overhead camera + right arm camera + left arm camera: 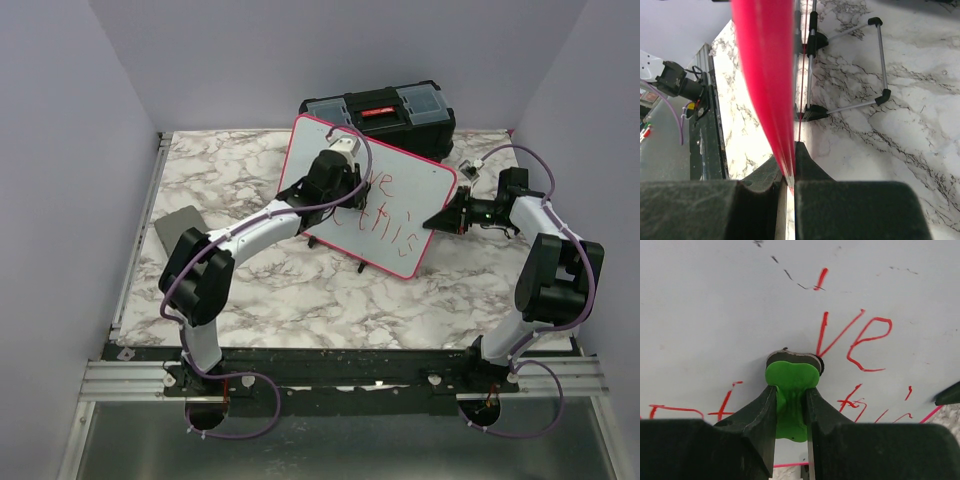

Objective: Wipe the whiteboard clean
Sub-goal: Erase the whiteboard at the whiteboard stand.

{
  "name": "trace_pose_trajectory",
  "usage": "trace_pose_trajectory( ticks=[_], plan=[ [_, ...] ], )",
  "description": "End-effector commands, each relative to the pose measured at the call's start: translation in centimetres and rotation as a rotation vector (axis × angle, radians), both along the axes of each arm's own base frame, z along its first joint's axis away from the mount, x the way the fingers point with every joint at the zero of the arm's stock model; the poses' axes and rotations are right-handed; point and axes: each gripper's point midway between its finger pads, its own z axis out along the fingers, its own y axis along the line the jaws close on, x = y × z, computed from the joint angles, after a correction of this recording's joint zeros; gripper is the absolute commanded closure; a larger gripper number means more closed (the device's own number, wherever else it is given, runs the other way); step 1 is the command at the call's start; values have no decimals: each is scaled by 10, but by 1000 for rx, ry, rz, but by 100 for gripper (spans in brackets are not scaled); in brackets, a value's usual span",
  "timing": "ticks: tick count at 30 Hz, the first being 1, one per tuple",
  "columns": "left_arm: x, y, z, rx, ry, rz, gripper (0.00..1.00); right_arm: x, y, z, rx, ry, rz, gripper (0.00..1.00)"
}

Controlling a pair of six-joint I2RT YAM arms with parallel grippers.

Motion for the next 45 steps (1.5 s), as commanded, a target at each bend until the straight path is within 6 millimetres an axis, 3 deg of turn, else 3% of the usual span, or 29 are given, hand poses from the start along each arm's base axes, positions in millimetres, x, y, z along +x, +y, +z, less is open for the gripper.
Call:
trace_pose_trajectory(
  ticks=[1, 9, 15, 18, 28, 32, 36, 40, 45],
  plan=[
    [-4, -2, -12, 55, 10, 1, 100, -1, 6, 19, 43, -54, 33, 99],
    [38, 50, 4, 23, 22, 135, 100, -2, 6, 21, 45, -58, 37, 99],
    [57, 72, 17, 11, 25, 174, 100, -2, 6, 21, 43, -61, 37, 99],
    [57, 64, 19, -3, 31, 131, 100, -1, 6, 20, 41, -60, 36, 99],
    [43, 4, 35, -7, 5, -3, 100, -1, 6, 19, 41, -54, 36, 99],
    [34, -10, 46, 21, -40, -21, 100, -1, 6, 18, 41, -53, 35, 99],
    [32, -9, 47, 113, -87, -18, 100, -1, 6, 18, 43, -51, 37, 99],
    [27, -3, 31, 236, -102, -23, 100, -2, 6, 19, 45, -54, 40, 99],
    [17, 22, -1, 337, -82, 11, 100, -2, 6, 19, 46, -55, 41, 99]
  ],
)
